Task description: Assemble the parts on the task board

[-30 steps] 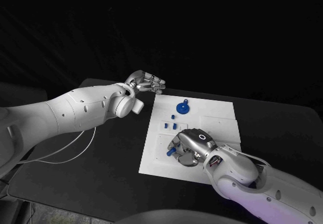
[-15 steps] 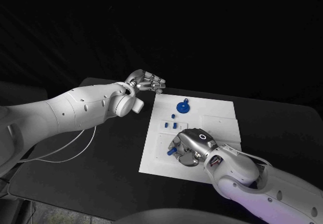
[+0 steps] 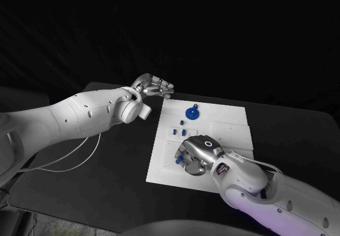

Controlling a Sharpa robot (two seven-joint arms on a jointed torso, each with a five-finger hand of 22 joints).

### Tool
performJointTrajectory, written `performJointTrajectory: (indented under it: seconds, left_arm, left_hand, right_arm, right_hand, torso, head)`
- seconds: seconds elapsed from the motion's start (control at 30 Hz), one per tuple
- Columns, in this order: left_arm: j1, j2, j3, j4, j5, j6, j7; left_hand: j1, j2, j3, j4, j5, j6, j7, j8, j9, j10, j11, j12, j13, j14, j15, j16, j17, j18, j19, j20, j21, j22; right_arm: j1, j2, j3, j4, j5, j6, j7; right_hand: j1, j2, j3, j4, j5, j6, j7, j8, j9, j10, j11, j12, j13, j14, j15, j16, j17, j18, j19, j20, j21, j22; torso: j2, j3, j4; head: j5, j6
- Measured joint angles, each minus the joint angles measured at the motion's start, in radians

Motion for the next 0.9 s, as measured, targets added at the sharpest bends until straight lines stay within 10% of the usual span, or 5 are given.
performJointTrajectory:
  seconds: [0.47,0.9]
  left_arm:
    - [0.0,0.0,0.0,0.002,0.0,0.004,-0.005]
    - [0.0,0.0,0.0,0.002,0.0,0.007,-0.008]
  left_hand:
    - [0.0,0.0,0.0,0.0,0.0,0.0,0.0,0.0,0.0,0.0,0.0,0.0,0.0,0.0,0.0,0.0,0.0,0.0,0.0,0.0,0.0,0.0]
    - [0.0,0.0,0.0,0.0,0.0,0.0,0.0,0.0,0.0,0.0,0.0,0.0,0.0,0.0,0.0,0.0,0.0,0.0,0.0,0.0,0.0,0.0]
  right_arm:
    - [0.006,0.014,0.002,0.001,-0.02,0.04,-0.02]
    - [0.005,0.016,-0.001,-0.008,0.012,0.013,-0.01]
  right_hand:
    - [0.0,0.0,-0.005,0.005,0.004,-0.008,0.006,0.0,0.0,0.0,0.0,0.004,0.0,-0.001,0.001,-0.004,0.001,0.0,0.0,0.0,-0.017,0.0]
    - [-0.003,-0.002,-0.201,0.045,0.012,-0.12,0.011,0.0,-0.008,0.026,-0.03,0.008,0.004,-0.008,0.008,-0.004,-0.006,0.009,-0.003,0.003,-0.039,0.0]
  torso:
    - [0.0,-0.0002,-0.0007]
    - [0.001,0.0008,-0.0015]
  head:
    - [0.002,-0.004]
    - [0.002,-0.006]
